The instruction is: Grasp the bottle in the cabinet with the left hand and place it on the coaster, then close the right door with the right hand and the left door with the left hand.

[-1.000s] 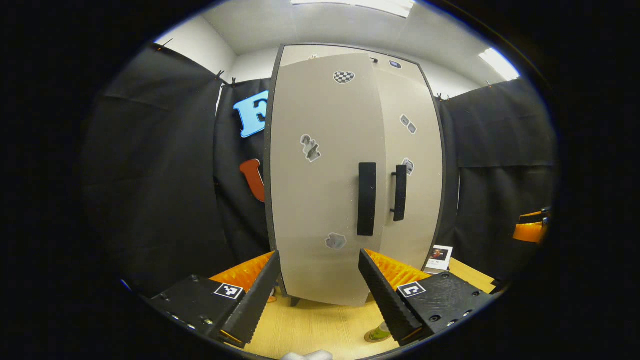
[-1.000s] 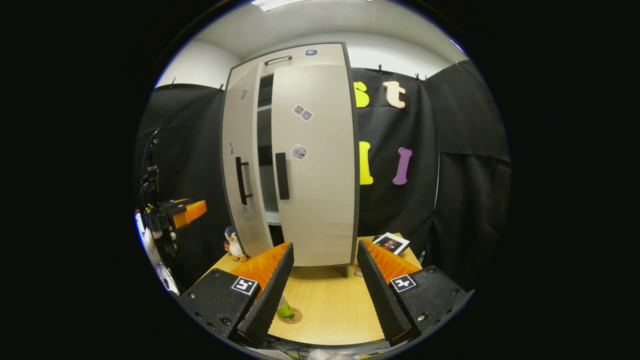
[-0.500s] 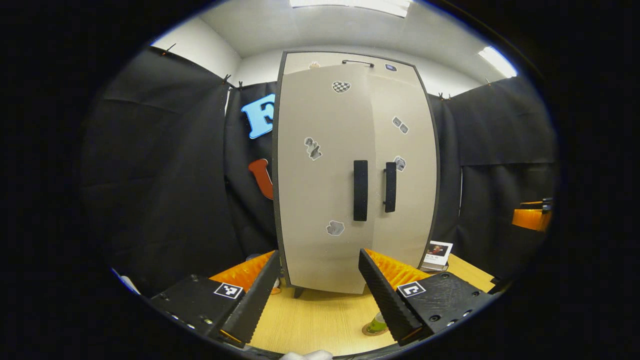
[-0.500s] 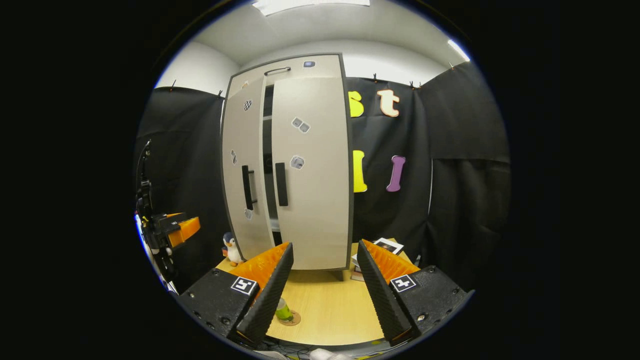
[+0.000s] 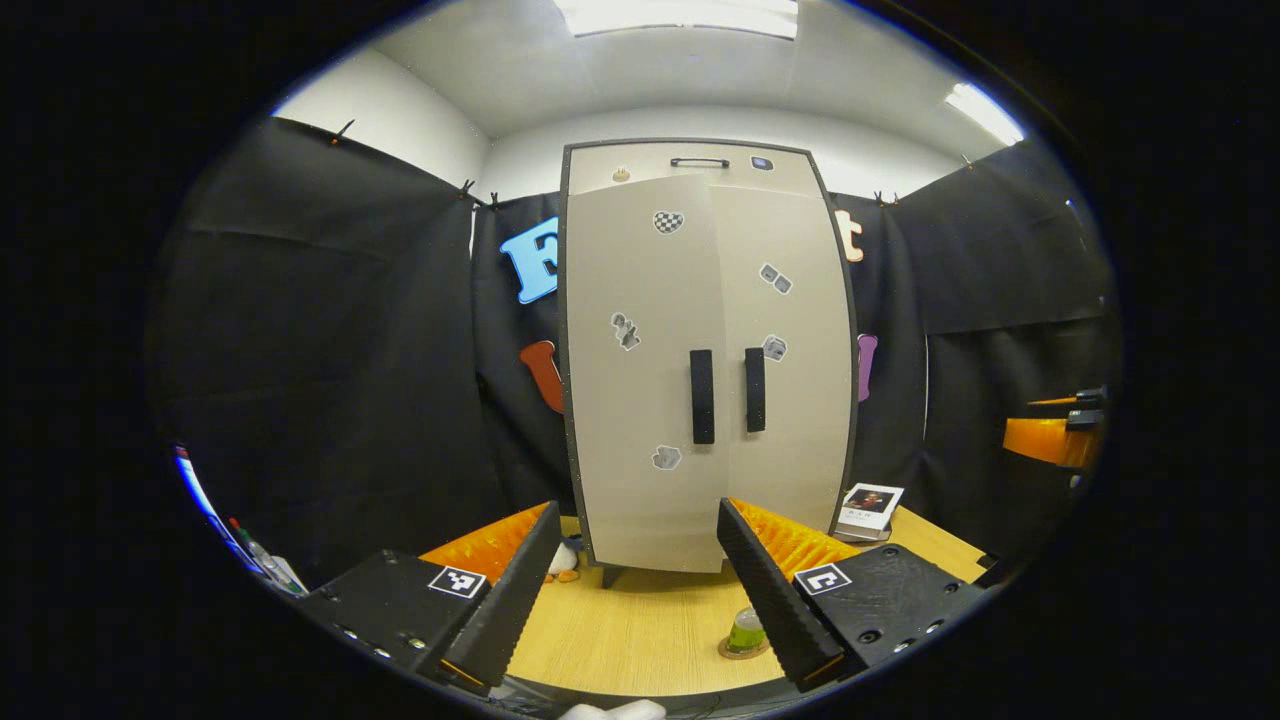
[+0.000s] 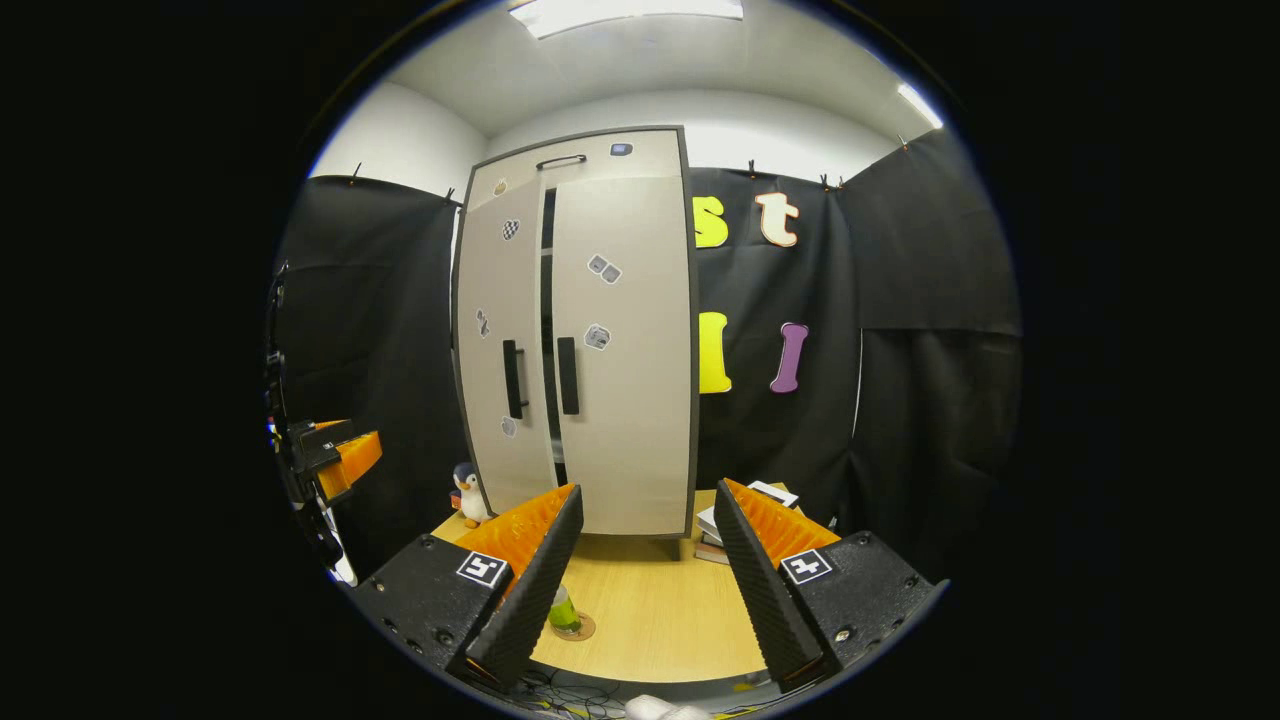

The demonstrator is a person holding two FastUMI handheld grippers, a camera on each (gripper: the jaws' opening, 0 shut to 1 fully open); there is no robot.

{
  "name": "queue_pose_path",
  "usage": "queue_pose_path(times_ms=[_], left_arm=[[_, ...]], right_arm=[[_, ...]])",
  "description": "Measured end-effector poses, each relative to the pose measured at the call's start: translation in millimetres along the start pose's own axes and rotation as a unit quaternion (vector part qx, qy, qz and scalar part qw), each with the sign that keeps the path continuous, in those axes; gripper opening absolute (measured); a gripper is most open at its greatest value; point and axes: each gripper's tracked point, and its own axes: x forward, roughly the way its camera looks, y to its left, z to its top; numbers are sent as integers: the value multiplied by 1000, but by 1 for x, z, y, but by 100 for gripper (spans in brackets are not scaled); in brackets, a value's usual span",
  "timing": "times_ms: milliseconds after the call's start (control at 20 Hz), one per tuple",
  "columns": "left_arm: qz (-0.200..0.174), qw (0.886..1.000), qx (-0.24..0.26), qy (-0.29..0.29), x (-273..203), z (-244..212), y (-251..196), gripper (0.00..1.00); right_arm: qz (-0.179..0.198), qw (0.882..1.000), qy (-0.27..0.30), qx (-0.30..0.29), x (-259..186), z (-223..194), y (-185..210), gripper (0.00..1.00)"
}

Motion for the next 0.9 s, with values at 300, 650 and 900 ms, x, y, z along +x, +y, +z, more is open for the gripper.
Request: queue_pose_path(times_ms=[300, 650, 900], left_arm=[[2, 1000, 2, 1, -37, 9, -12, 96], [5, 1000, 1, -3, -60, 16, -22, 96], [16, 1000, 7, -1, -70, 19, -24, 96]], right_arm=[[-13, 1000, -16, 23, -27, 8, -18, 82], [-6, 1000, -23, 15, -44, 7, -22, 82], [6, 1000, -24, 19, -52, 3, -20, 82]])
